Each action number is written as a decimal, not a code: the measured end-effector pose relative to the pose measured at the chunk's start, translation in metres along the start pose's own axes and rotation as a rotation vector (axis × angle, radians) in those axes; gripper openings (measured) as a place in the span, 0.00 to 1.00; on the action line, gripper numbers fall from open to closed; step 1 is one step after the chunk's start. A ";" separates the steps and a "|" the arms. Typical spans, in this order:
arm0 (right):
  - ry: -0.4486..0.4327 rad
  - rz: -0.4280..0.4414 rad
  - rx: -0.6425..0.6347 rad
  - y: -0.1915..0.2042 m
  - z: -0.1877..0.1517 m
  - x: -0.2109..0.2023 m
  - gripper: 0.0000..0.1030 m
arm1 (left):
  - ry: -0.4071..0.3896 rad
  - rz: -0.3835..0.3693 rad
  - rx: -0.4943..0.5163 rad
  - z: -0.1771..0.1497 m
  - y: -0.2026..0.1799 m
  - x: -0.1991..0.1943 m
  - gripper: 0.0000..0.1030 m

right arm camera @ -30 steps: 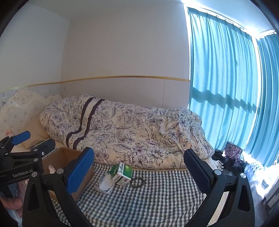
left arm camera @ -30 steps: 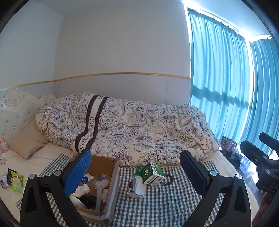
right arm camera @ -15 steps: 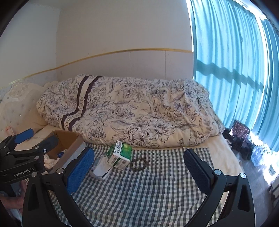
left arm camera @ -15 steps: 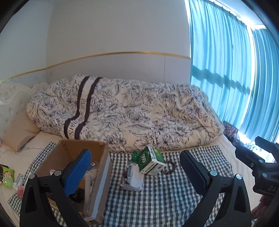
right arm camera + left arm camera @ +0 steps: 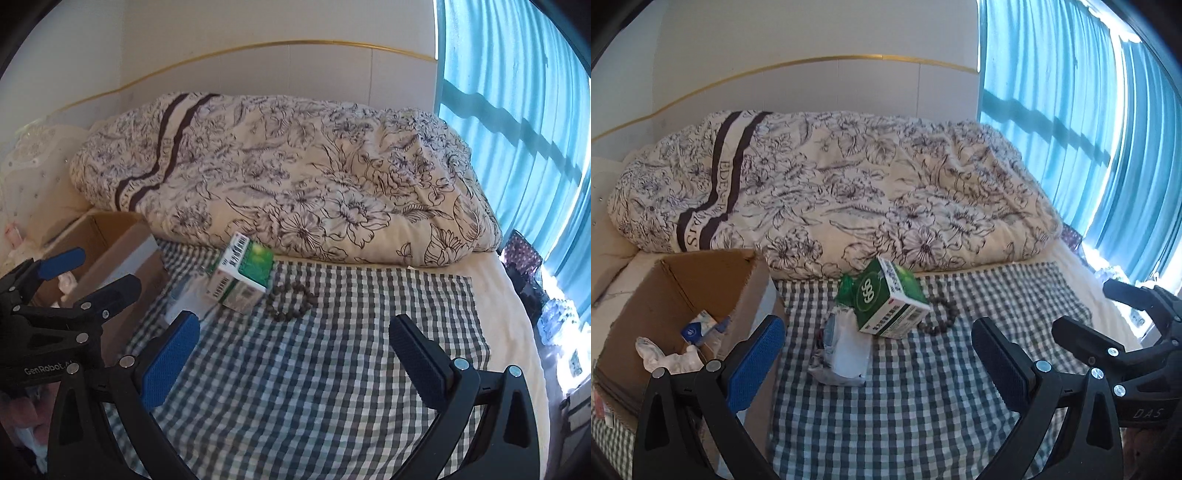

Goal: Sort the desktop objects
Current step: 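Move both grippers back over the gingham cloth toward the wipes pack and bracelet, then grasp the blue-and-white wipes pack with the left gripper while the right approaches the bead bracelet, then grasp the dark bead bracelet with the right gripper and lift it, then carry the wipes pack with the left gripper while the right carries the bracelet to the box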

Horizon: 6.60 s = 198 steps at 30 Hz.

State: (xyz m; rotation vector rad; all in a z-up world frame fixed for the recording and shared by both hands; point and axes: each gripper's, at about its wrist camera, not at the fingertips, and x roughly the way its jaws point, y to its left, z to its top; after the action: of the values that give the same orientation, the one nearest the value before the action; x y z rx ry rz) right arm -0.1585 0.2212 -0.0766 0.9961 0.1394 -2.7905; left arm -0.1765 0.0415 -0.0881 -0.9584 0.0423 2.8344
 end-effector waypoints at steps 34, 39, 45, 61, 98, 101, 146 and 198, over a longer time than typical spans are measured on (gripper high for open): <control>0.188 0.037 0.043 -0.010 -0.044 0.207 1.00 | 0.208 0.134 -0.043 -0.071 0.032 0.183 0.83; 0.182 0.024 0.066 -0.004 -0.035 0.227 1.00 | 0.217 0.098 -0.105 -0.073 0.045 0.191 0.66; 0.197 -0.019 0.143 -0.014 -0.029 0.246 0.91 | 0.182 0.109 -0.064 -0.077 0.036 0.189 0.50; 0.245 -0.038 0.105 -0.005 -0.017 0.269 0.16 | 0.162 0.067 -0.076 -0.076 0.038 0.181 0.29; 0.062 0.041 0.191 0.002 -0.028 0.026 0.11 | -0.009 0.035 -0.040 -0.031 0.013 -0.016 0.24; 0.036 0.043 0.189 0.008 -0.027 0.001 0.11 | -0.033 0.036 -0.035 -0.029 0.012 -0.038 0.24; -0.285 0.118 0.047 0.114 0.006 -0.216 0.11 | -0.300 0.119 -0.083 -0.015 0.055 -0.259 0.25; -0.270 0.303 -0.093 0.276 0.077 -0.129 0.11 | -0.217 0.295 -0.183 -0.003 0.232 -0.215 0.26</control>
State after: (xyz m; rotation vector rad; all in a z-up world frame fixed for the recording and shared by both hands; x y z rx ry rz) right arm -0.0544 -0.0434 0.0569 0.5583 0.0734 -2.5790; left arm -0.0411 -0.2166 0.0351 -0.7209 -0.1104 3.2466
